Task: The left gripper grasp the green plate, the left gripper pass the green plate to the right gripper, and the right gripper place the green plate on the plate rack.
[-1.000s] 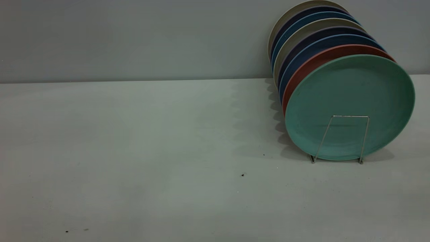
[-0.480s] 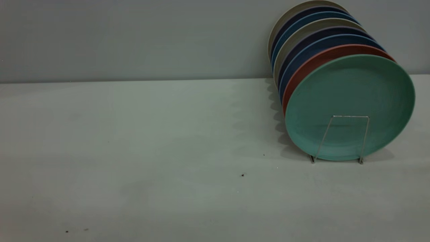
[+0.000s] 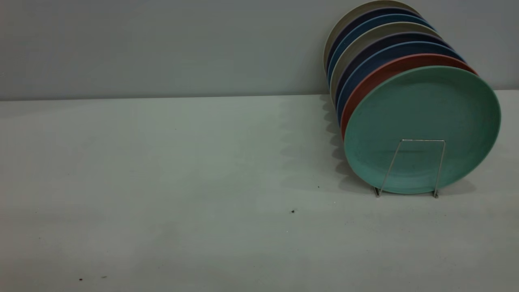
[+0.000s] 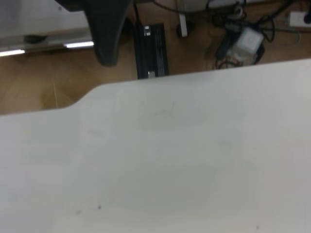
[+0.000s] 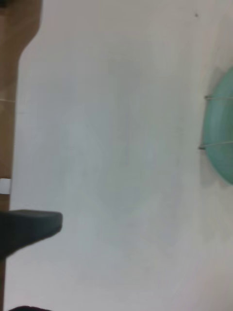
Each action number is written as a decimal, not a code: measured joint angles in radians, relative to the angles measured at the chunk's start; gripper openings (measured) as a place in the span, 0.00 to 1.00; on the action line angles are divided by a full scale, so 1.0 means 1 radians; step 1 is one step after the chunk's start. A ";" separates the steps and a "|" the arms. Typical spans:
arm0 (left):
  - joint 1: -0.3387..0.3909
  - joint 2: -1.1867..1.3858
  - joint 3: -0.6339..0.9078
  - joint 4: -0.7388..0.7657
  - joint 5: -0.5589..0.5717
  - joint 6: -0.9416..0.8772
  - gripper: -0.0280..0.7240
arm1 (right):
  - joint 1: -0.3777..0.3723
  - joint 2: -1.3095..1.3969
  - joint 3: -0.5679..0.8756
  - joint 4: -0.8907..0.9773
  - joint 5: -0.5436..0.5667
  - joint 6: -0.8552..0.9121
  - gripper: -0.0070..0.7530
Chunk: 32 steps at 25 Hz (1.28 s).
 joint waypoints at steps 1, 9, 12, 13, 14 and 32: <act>0.000 -0.012 0.000 0.000 -0.001 0.000 0.81 | 0.000 -0.005 0.000 0.000 0.000 0.000 0.54; 0.000 -0.093 0.001 0.000 -0.002 -0.003 0.81 | 0.001 -0.012 0.000 0.000 0.000 0.001 0.54; 0.000 -0.110 0.001 0.000 -0.002 -0.003 0.81 | 0.001 -0.012 0.000 0.000 0.000 0.001 0.54; 0.000 -0.116 0.001 0.000 -0.002 -0.003 0.81 | 0.001 -0.013 0.000 0.000 0.000 0.001 0.54; 0.000 -0.122 0.001 0.000 -0.002 -0.003 0.81 | 0.001 -0.021 0.000 0.000 0.000 0.001 0.54; 0.000 -0.396 0.001 0.000 0.010 -0.003 0.81 | -0.001 -0.166 0.000 0.000 0.008 0.001 0.54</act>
